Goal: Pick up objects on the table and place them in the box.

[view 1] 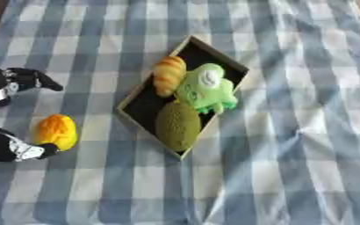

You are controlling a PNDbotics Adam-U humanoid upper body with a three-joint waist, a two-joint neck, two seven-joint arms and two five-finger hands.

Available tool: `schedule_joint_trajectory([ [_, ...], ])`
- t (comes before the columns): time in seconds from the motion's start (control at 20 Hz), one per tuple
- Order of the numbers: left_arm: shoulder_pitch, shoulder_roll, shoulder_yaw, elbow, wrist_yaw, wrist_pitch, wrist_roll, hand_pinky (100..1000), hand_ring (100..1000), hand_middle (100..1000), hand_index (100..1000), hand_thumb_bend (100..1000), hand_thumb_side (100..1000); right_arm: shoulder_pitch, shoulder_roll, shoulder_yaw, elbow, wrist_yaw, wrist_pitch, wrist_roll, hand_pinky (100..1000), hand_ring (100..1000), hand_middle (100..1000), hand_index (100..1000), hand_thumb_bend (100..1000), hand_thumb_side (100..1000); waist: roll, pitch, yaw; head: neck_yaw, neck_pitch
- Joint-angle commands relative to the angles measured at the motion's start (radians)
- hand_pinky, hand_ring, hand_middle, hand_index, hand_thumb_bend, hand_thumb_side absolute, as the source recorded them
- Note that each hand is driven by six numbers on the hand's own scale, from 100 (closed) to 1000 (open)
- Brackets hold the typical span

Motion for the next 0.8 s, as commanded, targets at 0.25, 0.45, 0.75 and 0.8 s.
schedule_joint_trajectory([
  [0.25, -0.036, -0.013, -0.027, 0.069, -0.025, 0.004, -0.052, 885, 915, 825, 907, 579, 288, -0.007, -0.008, -0.017, -0.017, -0.016, 0.018, -0.009, 887, 865, 774, 802, 100, 496, 0.017, -0.019, -0.004, 0.009, 0.007],
  [0.45, -0.060, -0.036, -0.048, 0.146, -0.066, -0.007, -0.070, 889, 914, 830, 909, 597, 264, -0.002, -0.006, -0.017, -0.017, -0.018, 0.022, -0.010, 887, 863, 773, 799, 100, 503, 0.018, -0.018, -0.006, 0.012, 0.009],
  [0.75, -0.090, -0.075, -0.067, 0.230, -0.085, -0.021, -0.065, 877, 891, 821, 911, 569, 304, 0.002, 0.000, -0.017, -0.017, -0.023, 0.025, -0.014, 886, 861, 771, 795, 100, 513, 0.020, -0.014, -0.006, 0.013, 0.008],
  [0.8, -0.096, -0.082, -0.070, 0.237, -0.080, -0.023, -0.060, 870, 883, 813, 909, 562, 308, 0.003, 0.000, -0.017, -0.017, -0.023, 0.026, -0.013, 886, 861, 771, 795, 100, 512, 0.020, -0.014, -0.007, 0.013, 0.007],
])
